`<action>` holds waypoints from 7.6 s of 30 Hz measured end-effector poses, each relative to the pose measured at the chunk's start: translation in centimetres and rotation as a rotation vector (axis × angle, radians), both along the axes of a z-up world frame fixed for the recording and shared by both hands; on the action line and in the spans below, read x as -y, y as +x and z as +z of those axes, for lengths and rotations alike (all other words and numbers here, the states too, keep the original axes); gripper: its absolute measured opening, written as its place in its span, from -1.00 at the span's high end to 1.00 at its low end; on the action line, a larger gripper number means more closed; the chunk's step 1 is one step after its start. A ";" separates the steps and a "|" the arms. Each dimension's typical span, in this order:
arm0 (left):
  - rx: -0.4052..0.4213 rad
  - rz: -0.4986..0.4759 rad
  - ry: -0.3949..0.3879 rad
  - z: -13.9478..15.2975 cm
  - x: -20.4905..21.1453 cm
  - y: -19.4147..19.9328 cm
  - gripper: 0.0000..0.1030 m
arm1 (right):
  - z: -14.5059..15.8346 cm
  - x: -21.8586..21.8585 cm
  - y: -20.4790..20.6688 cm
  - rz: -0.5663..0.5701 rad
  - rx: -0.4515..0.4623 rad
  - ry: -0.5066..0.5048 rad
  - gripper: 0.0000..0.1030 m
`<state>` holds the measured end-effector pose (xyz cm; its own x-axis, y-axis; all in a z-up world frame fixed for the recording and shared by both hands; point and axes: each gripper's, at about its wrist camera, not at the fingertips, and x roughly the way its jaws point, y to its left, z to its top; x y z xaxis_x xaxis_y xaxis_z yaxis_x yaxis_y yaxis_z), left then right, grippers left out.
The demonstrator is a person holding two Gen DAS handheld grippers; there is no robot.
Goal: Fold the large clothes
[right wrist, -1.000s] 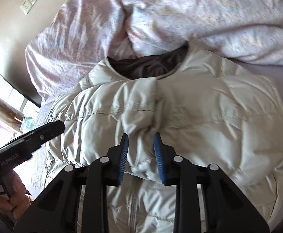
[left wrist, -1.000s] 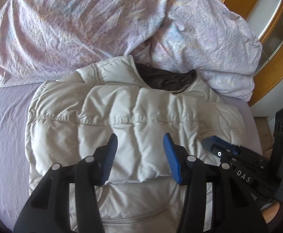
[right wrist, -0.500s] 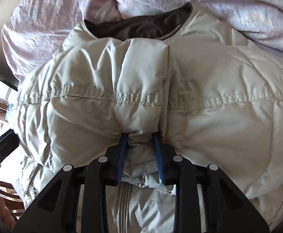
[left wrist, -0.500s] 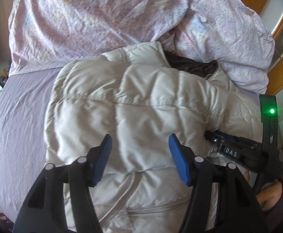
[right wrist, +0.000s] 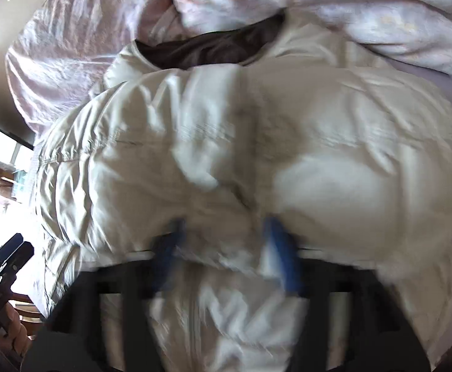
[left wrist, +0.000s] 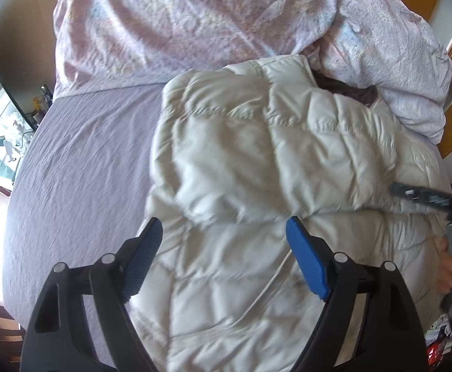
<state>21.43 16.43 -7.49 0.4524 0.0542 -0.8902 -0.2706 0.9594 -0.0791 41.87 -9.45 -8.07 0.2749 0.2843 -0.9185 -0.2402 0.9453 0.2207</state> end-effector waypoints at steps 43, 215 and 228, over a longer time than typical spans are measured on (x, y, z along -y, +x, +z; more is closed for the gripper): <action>-0.125 0.017 -0.205 -6.9 -1.7 -15.9 -0.30 | -4.1 27.3 -13.8 -0.079 -0.381 0.211 -0.62; 0.072 0.103 0.090 -3.6 -1.1 19.1 -0.68 | 0.6 2.3 18.3 -0.147 0.088 0.078 0.64; 0.064 0.098 0.105 -4.8 -2.1 19.7 -0.78 | 1.1 11.1 13.3 -0.273 0.255 -0.057 -0.10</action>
<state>41.17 18.51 -12.32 0.4958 0.1925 -0.8468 -0.3609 0.9326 0.0007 55.18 -20.58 -6.94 0.5556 0.1198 -0.8228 -0.0185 0.9911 0.1318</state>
